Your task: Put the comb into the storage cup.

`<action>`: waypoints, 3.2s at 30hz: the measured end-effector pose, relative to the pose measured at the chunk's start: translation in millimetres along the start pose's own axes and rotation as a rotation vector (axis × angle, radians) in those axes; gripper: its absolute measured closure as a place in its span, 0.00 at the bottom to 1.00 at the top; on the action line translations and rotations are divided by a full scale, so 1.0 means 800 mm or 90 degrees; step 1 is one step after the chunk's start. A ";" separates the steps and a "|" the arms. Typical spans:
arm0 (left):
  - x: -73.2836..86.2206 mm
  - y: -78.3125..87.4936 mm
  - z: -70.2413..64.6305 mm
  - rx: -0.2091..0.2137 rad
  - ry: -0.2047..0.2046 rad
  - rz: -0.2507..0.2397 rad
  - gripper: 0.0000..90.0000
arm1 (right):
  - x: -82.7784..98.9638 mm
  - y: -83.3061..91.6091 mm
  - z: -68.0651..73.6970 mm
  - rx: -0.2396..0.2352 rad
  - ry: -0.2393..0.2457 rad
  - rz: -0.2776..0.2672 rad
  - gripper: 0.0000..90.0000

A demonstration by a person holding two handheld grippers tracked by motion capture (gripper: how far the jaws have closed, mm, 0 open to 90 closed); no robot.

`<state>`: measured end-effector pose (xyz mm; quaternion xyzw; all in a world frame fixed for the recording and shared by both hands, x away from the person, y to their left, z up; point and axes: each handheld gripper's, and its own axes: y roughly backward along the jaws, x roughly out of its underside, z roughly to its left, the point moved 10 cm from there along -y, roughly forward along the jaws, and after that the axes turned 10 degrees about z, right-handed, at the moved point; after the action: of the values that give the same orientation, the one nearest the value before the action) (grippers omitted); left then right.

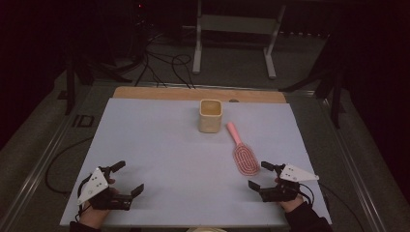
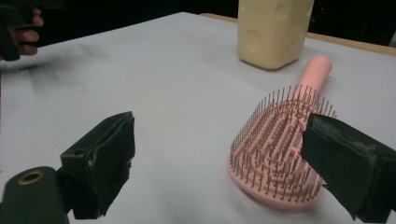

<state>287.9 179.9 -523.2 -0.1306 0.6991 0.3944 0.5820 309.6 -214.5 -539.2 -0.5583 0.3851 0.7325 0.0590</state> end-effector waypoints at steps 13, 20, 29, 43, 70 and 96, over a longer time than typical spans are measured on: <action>-0.001 0.003 -0.002 0.011 0.006 -0.009 0.00 | 0.011 -0.012 0.023 -0.069 0.014 0.095 0.09; 0.001 0.004 -0.003 0.007 0.002 -0.002 0.00 | 0.005 -0.010 0.033 -0.080 0.034 0.113 0.09; 0.000 0.000 -0.006 0.012 -0.002 -0.001 0.00 | -0.018 0.006 0.044 -0.083 0.063 0.111 0.10; 0.000 0.000 -0.007 0.010 -0.006 0.001 0.00 | -0.071 0.026 0.041 -0.076 0.090 0.072 0.10; -0.001 -0.001 -0.007 0.011 -0.008 -0.001 0.00 | -0.143 -0.004 -0.012 -0.045 0.116 0.071 0.10; 0.000 0.000 -0.006 0.012 -0.008 -0.001 0.00 | -0.165 -0.079 -0.055 -0.063 0.114 0.125 0.25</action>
<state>284.5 176.0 -523.2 -0.1230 0.6989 0.3881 0.5881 425.2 -152.9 -460.7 -0.5834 0.4052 0.6998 -0.0754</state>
